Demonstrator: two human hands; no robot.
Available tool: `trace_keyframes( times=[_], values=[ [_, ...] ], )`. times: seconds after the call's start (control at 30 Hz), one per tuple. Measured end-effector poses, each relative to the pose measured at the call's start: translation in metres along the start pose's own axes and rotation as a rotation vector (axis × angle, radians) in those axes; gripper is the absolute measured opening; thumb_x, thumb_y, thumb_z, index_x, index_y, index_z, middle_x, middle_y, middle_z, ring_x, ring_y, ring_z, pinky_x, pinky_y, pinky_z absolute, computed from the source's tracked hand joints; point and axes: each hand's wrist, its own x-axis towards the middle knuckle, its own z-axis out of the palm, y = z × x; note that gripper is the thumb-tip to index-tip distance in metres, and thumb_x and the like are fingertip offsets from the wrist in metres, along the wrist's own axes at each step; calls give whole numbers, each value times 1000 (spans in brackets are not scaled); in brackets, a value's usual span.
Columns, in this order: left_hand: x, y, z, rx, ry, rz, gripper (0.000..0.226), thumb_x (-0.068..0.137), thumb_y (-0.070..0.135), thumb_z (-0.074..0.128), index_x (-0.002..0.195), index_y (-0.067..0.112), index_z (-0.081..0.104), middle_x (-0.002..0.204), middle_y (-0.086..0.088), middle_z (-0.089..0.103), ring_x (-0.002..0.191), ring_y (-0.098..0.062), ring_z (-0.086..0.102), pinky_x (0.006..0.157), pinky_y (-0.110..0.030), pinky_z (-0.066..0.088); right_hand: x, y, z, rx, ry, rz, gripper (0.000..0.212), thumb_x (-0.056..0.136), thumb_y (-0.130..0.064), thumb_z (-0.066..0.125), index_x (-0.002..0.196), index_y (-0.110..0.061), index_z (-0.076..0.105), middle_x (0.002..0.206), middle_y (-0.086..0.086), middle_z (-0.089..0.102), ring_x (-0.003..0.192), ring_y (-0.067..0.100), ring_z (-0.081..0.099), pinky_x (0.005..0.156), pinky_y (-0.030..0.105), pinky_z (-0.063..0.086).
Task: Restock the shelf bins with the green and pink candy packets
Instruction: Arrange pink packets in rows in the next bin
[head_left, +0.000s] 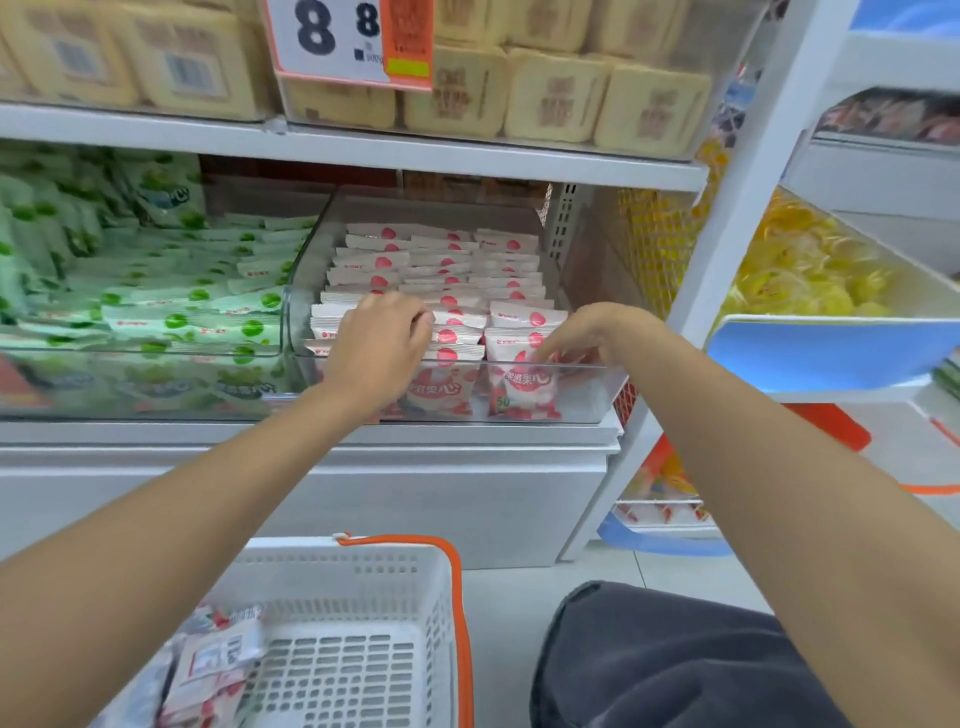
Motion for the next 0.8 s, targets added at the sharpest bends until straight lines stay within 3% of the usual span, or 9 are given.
trace_keyframes(
  times=[0.07, 0.13, 0.23, 0.43, 0.5, 0.57, 0.7, 0.8],
  values=[
    [-1, 0, 0, 4, 2, 8, 33, 103, 26, 36, 97, 13, 65, 100, -2, 62, 96, -24, 50, 85, -42, 43, 0, -2, -1, 61, -80, 74, 72, 77, -26, 80, 137, -6, 47, 131, 14, 58, 106, 26, 65, 95, 40, 52],
    [-1, 0, -1, 5, 2, 15, 34, 103, 25, 35, 93, 12, 64, 99, -3, 62, 95, -23, 49, 83, -42, 43, 0, -2, 0, 124, -133, 118, 81, 59, -19, 91, 129, -3, 53, 115, 18, 67, 91, 27, 72, 87, 39, 57],
    [-2, -1, 0, 6, 1, 25, 34, 103, 24, 34, 90, 13, 63, 99, -4, 62, 95, -24, 49, 83, -43, 44, 1, -2, 4, 135, -160, 131, 85, 40, -15, 94, 117, 0, 62, 110, 17, 70, 93, 27, 71, 86, 39, 58],
    [-4, 1, -1, 18, 4, 21, 33, 104, 26, 32, 83, 17, 56, 97, -4, 60, 93, -23, 48, 84, -44, 44, 0, -4, 11, 137, -116, 88, 49, 74, -22, 84, 114, -4, 64, 132, 13, 60, 107, 21, 65, 87, 30, 56],
    [-4, 1, -2, 14, 3, 27, 32, 104, 27, 32, 81, 18, 52, 96, -4, 59, 92, -23, 47, 84, -43, 43, -4, -3, 11, 63, -10, 27, 71, 78, -32, 80, 134, -4, 50, 148, 11, 44, 129, 26, 48, 101, 35, 44],
    [-5, 1, -2, 16, 6, 42, 32, 104, 27, 31, 81, 18, 52, 96, -4, 59, 92, -22, 46, 83, -42, 43, -2, 1, 11, 53, 118, -17, 88, 75, -35, 82, 143, -3, 37, 151, 12, 39, 136, 29, 39, 102, 37, 38],
    [-5, -2, 0, 25, 13, 63, 38, 104, 28, 31, 97, 11, 65, 107, -5, 64, 101, -25, 50, 88, -43, 42, 7, 2, 9, 33, 204, -28, 85, 76, -31, 82, 142, -2, 37, 144, 13, 45, 129, 30, 46, 94, 36, 41],
    [-5, -1, 0, 44, 24, 73, 39, 105, 27, 30, 100, 11, 65, 109, -6, 64, 102, -25, 50, 88, -42, 41, 6, -5, 12, 38, 83, -10, 84, 78, -28, 81, 144, -3, 37, 151, 12, 38, 138, 29, 38, 109, 37, 36]
  ],
)
